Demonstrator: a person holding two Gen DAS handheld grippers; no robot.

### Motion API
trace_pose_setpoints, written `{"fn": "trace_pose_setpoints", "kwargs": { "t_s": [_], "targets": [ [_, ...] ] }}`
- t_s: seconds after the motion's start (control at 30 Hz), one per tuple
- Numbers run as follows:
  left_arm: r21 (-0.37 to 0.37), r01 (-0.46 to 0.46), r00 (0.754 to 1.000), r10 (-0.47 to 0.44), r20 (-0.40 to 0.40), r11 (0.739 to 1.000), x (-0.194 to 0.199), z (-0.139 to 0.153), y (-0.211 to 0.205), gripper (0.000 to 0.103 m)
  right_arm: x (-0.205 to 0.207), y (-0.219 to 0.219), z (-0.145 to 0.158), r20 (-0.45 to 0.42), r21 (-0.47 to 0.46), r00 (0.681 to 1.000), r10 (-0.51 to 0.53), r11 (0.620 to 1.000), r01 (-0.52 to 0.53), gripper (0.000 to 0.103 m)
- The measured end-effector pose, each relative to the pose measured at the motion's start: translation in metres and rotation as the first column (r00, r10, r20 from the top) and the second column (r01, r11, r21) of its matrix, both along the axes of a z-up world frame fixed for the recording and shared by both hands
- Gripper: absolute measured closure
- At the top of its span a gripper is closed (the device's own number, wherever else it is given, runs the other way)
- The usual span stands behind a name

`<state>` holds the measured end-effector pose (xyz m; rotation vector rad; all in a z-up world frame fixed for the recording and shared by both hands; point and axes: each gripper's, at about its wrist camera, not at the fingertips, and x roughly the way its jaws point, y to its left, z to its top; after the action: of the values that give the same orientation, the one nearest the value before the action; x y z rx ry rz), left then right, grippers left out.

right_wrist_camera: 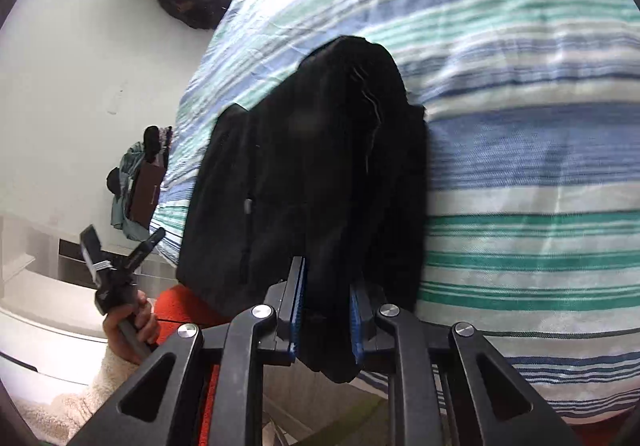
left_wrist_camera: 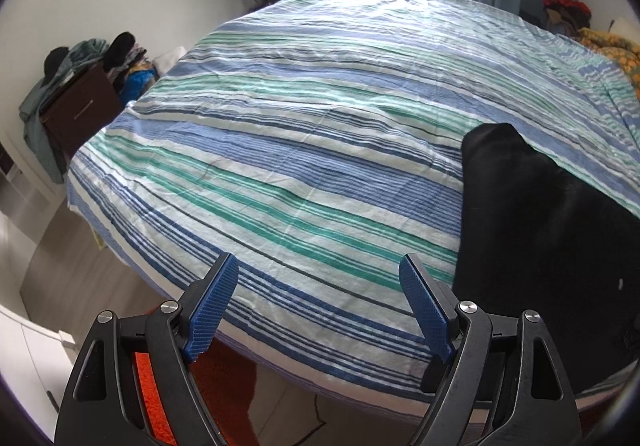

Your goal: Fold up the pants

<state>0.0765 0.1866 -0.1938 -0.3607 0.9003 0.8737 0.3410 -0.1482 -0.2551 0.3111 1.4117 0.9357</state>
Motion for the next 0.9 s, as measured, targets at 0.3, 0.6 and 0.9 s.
{"fn": "trace_pose_setpoints", "kwargs": {
  "t_s": [0.3, 0.6, 0.9],
  "targets": [
    [0.084, 0.315, 0.948, -0.317, 0.016, 0.945, 0.05, 0.02, -0.073, 0.019, -0.011, -0.004, 0.079, 0.321, -0.06, 0.946, 0.032, 0.998, -0.014, 0.068],
    [0.025, 0.515, 0.847, -0.503, -0.174, 0.857, 0.071, -0.038, -0.137, 0.014, -0.044, 0.031, 0.023, 0.218, -0.139, 0.944, 0.246, 0.966, -0.22, 0.07],
    [0.02, 0.506, 0.855, -0.498, -0.146, 0.862, 0.068, -0.033, -0.136, 0.013, 0.014, 0.059, 0.111, 0.439, -0.049, 0.892, 0.111, 0.994, -0.099, 0.073]
  ]
}}
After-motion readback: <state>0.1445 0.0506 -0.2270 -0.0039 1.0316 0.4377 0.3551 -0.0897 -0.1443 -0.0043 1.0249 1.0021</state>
